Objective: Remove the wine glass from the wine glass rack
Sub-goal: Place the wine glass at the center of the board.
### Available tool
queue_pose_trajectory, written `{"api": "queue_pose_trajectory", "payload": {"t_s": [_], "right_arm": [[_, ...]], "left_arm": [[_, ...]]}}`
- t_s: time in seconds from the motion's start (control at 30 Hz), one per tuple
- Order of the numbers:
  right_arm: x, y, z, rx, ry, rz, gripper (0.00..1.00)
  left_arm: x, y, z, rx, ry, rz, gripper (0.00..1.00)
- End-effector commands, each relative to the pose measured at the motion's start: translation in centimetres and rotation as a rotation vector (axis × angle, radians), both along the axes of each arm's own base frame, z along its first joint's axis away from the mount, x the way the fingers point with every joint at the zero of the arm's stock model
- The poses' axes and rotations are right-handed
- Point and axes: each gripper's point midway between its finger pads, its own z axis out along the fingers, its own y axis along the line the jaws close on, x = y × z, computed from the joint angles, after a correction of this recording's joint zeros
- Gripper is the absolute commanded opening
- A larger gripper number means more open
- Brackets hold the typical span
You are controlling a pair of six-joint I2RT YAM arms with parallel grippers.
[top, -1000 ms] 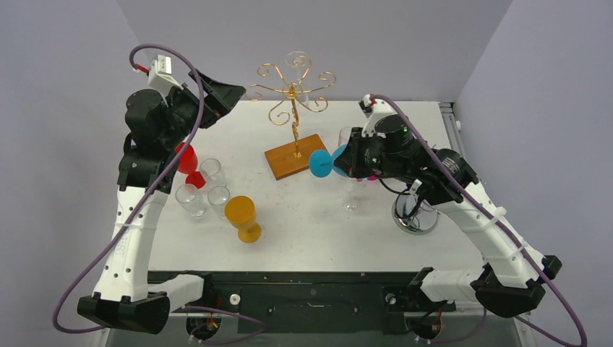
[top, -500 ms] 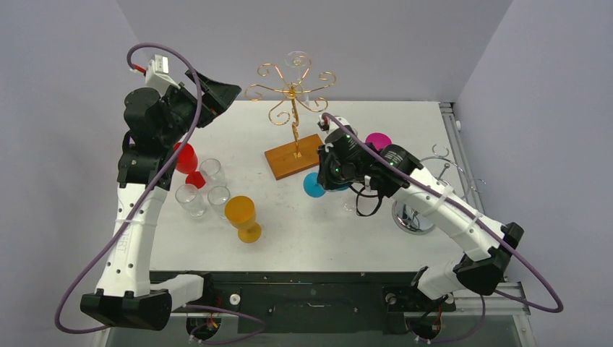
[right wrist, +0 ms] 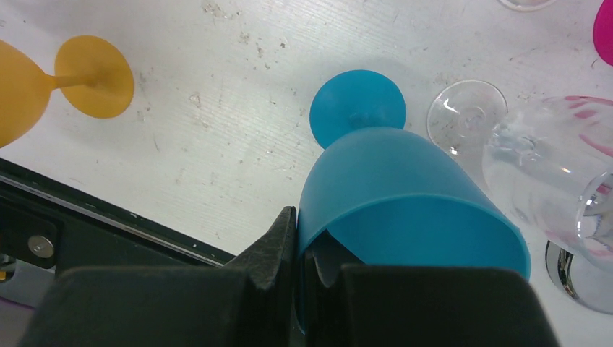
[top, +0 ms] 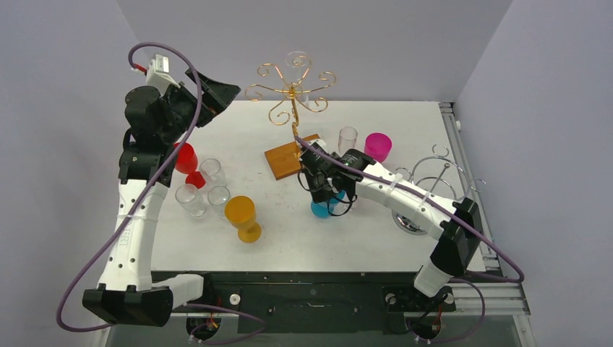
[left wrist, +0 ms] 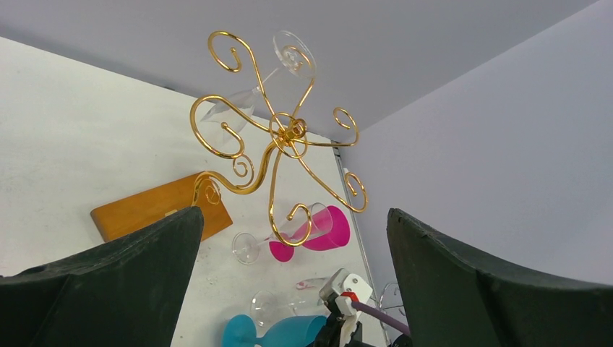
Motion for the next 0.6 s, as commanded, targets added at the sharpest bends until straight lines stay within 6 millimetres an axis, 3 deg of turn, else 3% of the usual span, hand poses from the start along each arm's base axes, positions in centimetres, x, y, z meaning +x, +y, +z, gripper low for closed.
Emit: {"api": "queue_pose_trajectory", "payload": {"t_s": [0.0,0.43,0.57], "right_arm": [[0.5,0.0,-0.3,-0.026,-0.034,0.01,0.0],[0.5,0.0,-2.8,-0.082,0.009,0.025,0.0],[0.4,-0.1,-3.0,-0.085,0.011,0.021,0.05]], "left_arm": [[0.4,-0.1,1.1,0.004,-0.057,-0.018,0.96],[0.9,-0.2,0.7,-0.011,-0.048,-0.034,0.96],[1.1,-0.3,0.5,-0.016,-0.044,-0.039,0.96]]}}
